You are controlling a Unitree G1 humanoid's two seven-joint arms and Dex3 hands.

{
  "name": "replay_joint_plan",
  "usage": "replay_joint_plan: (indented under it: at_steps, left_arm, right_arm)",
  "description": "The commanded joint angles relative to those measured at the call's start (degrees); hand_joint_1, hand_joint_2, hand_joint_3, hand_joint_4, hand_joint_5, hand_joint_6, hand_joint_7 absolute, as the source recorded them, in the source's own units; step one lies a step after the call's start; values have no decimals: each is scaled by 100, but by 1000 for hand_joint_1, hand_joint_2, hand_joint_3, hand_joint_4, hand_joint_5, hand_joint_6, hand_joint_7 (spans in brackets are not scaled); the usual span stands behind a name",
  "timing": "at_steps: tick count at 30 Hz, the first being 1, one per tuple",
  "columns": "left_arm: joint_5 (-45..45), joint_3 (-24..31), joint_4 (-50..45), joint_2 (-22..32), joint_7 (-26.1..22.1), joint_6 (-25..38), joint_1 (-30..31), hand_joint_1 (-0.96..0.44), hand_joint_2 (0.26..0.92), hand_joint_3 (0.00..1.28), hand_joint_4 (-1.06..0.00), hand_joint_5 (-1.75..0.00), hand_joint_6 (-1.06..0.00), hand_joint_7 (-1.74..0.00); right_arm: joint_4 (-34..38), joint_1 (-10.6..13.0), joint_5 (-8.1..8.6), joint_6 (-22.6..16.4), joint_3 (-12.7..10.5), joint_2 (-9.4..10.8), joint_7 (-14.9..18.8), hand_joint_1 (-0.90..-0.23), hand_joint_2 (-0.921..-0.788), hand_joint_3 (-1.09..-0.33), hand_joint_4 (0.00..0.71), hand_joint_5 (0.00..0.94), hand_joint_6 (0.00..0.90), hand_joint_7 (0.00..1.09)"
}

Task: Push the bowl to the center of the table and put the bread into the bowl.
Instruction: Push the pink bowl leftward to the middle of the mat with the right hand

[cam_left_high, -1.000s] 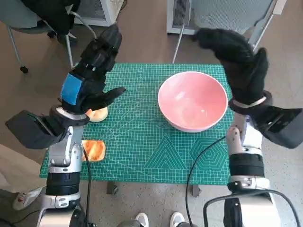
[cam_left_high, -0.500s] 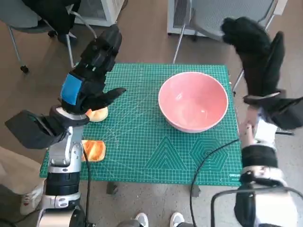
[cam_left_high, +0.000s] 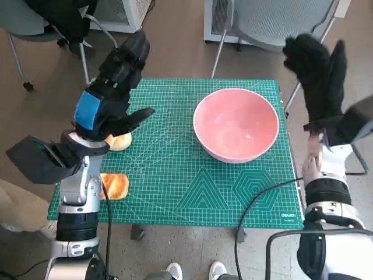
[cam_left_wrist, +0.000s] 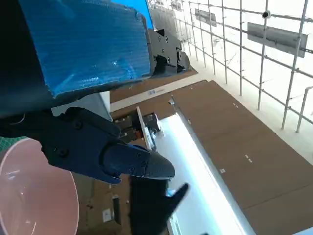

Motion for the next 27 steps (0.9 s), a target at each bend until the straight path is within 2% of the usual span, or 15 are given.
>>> replay_joint_plan:
  at_steps: [1,5,13,20,27]
  left_arm:
    - [-10,28,20,23,-29,-62,6,-629,921,130,-43,-1,-201,-119]
    - [-9,38,9,36,-30,-49,15,-630,921,129,-44,-1,-202,-119]
    - [15,36,-45,39,-11,-43,45,-627,921,131,-42,0,-200,-118]
    - [28,35,-70,48,-3,-41,63,-626,921,133,-41,0,-198,-119]
    - [29,45,-73,72,0,-19,66,-624,921,134,-40,0,-197,-120]
  right_arm:
    - [161,202,-194,427,36,-28,-276,-631,-921,-919,1,-1,-1,171]
    - [213,276,-309,707,46,-21,-424,-618,-921,-952,-1,-1,-1,148]
    - [272,381,-491,1200,58,-11,-642,-613,-921,-954,-1,-1,6,138]
    - [282,452,-498,1428,23,-11,-686,-595,-921,-954,-1,-1,11,137]
    - [279,518,-488,1492,1,8,-698,-597,-921,-953,-1,-1,14,134]
